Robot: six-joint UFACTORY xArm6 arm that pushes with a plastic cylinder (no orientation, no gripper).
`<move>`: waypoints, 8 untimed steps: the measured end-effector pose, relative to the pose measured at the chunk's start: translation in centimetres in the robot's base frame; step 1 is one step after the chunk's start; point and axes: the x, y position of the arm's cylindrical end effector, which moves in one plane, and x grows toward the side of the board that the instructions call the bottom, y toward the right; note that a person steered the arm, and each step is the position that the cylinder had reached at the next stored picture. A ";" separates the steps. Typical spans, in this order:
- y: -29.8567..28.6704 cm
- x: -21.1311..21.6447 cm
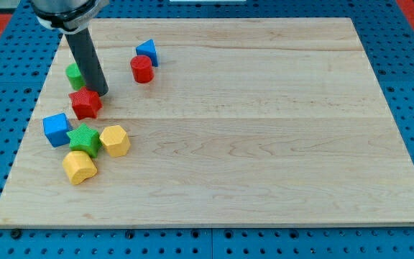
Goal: Move the red star above the green star
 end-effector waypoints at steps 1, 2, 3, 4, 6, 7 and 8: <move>-0.1 -2.0; -2.2 -1.0; 0.0 2.6; 1.1 4.6; 3.8 3.3; 10.9 -2.8; 13.5 -9.4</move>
